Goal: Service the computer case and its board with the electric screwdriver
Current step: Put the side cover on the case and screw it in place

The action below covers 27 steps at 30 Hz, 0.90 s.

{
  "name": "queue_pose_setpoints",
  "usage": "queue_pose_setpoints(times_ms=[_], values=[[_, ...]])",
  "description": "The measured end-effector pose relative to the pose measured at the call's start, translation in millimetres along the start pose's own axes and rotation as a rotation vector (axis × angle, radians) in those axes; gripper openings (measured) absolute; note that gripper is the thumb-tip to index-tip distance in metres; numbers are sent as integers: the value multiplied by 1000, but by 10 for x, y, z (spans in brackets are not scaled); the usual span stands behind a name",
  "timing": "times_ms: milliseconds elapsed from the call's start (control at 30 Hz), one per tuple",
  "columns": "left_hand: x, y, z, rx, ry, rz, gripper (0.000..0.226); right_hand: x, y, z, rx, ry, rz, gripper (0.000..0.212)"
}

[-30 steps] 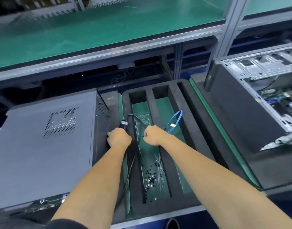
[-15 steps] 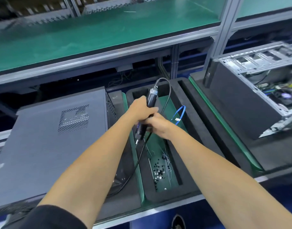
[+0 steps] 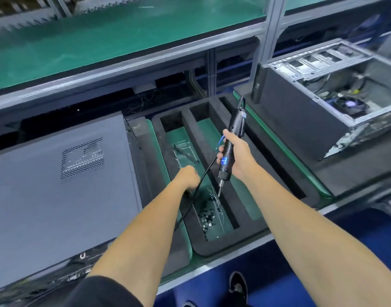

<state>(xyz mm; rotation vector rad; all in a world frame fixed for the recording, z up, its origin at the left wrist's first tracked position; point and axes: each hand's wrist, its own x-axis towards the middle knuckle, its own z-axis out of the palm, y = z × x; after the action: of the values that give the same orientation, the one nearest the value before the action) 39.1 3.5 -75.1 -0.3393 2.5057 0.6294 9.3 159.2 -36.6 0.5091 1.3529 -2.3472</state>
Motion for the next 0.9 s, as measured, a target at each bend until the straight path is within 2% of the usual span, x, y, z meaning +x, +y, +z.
queue_pose_setpoints(times_ms=[100, 167, 200, 300, 333, 400, 500, 567, 600, 733, 833, 900], values=[[105, -112, 218, 142, 18, 18, 18, 37, 27, -91, -116, -65, 30, 19], [173, -83, 240, 90, 61, 21, 18, 78, 51, -122, -277, -105, 10, 21], [201, -44, 239, -59, 78, 31, 22, 93, 58, -126, -364, -125, 0, 21], [200, 114, 150, -914, 9, -23, 58, 136, 64, -102, -532, -177, -7, 25], [214, 141, 92, -1123, -9, -17, 70, 154, 49, -78, -565, -201, 0, 31], [233, 174, -77, -1334, -53, 49, 82, 178, -4, 5, -621, -284, -9, 27], [183, 187, -357, -1384, -90, 188, 82, 210, -93, 180, -728, -407, -33, 16], [121, 181, -517, -1357, -59, 194, 74, 228, -146, 305, -746, -464, -39, 43], [83, 181, -589, -1348, -36, 189, 70, 224, -171, 373, -779, -478, -57, 48], [-42, 179, -786, -1292, 42, 225, 49, 163, -226, 591, -949, -475, -143, 16], [-168, 121, -906, -1401, 3, 349, 45, 156, -232, 669, -968, -449, -149, 21], [-284, 69, -991, -1432, -112, 506, 48, 146, -232, 710, -946, -448, -160, 16]])
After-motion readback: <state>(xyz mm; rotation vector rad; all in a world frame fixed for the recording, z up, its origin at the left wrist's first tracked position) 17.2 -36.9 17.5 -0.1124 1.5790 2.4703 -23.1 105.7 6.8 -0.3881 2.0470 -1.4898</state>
